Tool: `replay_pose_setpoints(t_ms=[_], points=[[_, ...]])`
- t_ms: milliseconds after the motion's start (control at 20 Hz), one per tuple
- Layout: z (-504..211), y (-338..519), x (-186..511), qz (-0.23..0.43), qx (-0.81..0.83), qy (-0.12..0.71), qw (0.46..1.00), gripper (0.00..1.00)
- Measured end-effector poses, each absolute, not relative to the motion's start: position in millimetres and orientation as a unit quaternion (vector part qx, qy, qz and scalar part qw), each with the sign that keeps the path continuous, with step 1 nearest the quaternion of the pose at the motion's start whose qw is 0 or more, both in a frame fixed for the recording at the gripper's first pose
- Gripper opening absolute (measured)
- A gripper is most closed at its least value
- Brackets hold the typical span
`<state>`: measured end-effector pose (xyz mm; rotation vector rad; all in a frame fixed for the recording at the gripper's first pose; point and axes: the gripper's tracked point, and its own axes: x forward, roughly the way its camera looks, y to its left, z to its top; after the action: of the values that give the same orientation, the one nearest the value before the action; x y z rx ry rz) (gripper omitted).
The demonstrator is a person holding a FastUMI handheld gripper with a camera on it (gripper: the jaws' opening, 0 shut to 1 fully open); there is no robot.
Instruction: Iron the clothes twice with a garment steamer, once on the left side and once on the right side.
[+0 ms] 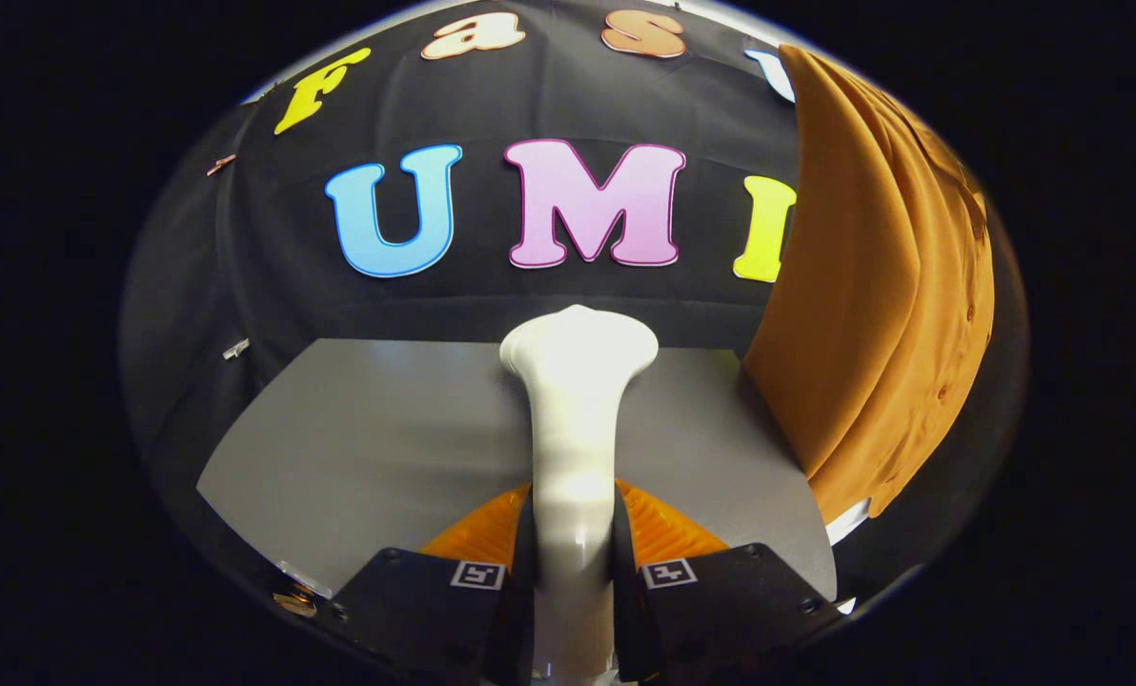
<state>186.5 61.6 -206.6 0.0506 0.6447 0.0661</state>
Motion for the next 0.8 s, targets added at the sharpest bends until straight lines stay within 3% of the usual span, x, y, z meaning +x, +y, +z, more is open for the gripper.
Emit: replay_pose_setpoints(t_ms=[450, 800], points=[[-118.8, 46.9, 109.7, 0.005, 0.065, 0.22, 0.973, 0.37], [-63.8, -17.4, 45.1, -0.062, 0.065, 0.159, 0.983, 0.37]])
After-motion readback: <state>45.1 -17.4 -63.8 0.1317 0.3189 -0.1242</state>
